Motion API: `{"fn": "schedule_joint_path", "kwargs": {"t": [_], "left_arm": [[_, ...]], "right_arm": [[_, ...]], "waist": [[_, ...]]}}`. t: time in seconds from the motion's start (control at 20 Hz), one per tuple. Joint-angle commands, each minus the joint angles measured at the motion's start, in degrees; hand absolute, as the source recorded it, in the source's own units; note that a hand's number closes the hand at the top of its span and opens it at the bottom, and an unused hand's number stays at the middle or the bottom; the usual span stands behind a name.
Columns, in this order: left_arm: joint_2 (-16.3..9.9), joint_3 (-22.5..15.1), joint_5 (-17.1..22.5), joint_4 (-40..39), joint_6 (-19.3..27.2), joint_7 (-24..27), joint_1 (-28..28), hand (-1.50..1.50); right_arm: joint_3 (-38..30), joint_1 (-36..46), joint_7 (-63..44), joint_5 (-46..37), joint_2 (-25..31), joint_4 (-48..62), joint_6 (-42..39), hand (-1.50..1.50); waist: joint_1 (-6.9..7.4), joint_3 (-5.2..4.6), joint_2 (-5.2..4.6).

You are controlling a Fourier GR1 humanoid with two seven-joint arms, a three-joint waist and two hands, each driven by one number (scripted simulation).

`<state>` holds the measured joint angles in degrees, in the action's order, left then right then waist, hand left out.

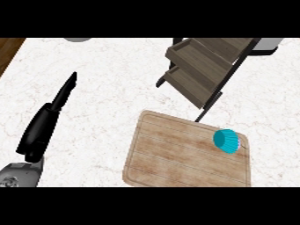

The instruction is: Pick the croissant from the cutting board and place it in the tiered basket

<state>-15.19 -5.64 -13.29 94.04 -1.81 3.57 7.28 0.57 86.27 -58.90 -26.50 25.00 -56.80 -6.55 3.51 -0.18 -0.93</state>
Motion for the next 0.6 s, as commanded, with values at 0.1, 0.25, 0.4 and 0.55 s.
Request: {"fn": "schedule_joint_path", "kwargs": {"t": [0.1,0.25,0.4,0.55], "left_arm": [[0.3,0.0,-0.7,0.2,0.5,0.6,-1.8,0.00],[1.4,-0.1,-0.6,0.5,0.9,-0.9,-0.1,0.00],[0.8,0.6,-0.7,0.0,0.9,0.5,-0.4,0.00],[0.7,0.9,-0.4,1.2,0.6,-1.7,-1.0,0.00]], "right_arm": [[-3.9,0.8,7.3,-1.7,-7.5,11.5,15.0,-1.50],[-6.7,1.2,11.3,-1.7,-8.7,11.6,22.6,-1.50],[-7.6,1.0,15.2,-4.7,-6.7,12.0,30.2,-1.50],[-7.8,2.7,12.2,-9.3,-1.2,13.5,34.3,-1.50]], "waist": [[0.21,0.08,-0.19],[-0.57,0.13,0.02],[-1.15,0.12,0.14],[-1.97,0.13,0.58]]}}
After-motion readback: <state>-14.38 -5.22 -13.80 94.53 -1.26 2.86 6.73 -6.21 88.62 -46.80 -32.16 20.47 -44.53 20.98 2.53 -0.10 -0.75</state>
